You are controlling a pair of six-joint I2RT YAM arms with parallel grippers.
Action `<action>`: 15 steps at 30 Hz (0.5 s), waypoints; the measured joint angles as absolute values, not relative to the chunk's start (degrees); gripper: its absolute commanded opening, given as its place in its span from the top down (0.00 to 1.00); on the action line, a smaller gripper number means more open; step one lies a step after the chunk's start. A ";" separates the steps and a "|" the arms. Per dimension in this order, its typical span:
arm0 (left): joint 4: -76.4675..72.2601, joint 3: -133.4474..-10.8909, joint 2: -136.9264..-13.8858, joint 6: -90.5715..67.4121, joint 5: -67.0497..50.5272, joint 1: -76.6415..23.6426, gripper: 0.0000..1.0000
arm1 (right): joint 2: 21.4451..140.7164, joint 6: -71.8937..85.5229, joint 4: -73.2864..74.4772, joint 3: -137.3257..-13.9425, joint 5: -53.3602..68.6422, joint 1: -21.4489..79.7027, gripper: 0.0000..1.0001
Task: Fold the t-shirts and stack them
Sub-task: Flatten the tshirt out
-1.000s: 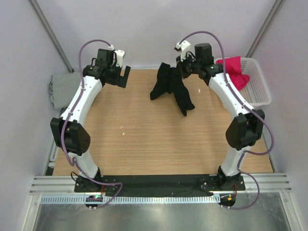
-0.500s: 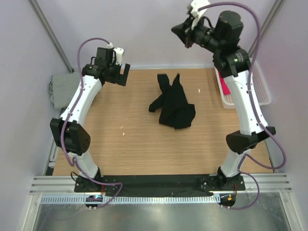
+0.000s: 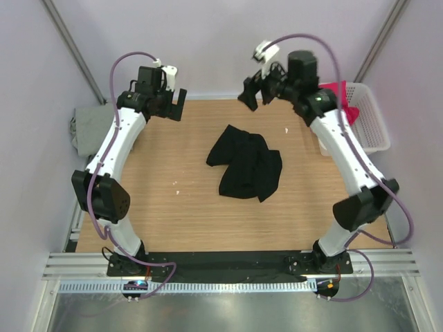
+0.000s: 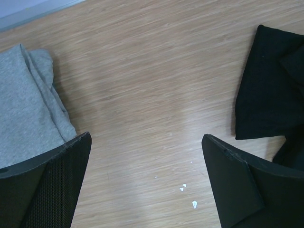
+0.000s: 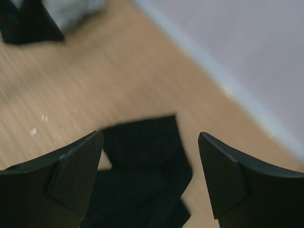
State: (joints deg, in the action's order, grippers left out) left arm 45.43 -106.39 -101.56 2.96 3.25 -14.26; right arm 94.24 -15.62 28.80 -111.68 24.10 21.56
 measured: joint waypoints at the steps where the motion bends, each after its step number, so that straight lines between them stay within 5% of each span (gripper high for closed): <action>1: 45.41 -106.39 -101.56 2.98 3.27 -14.28 0.00 | 96.03 -15.42 30.26 -108.29 23.88 21.50 0.11; 8: 45.32 -103.70 -100.64 3.38 3.95 -14.31 0.00 | 114.45 -10.50 38.15 -97.49 24.82 16.62 0.10; 15: 45.45 -102.26 -99.57 3.92 5.19 -14.28 0.00 | 117.99 -10.00 40.05 -99.85 26.06 13.54 0.10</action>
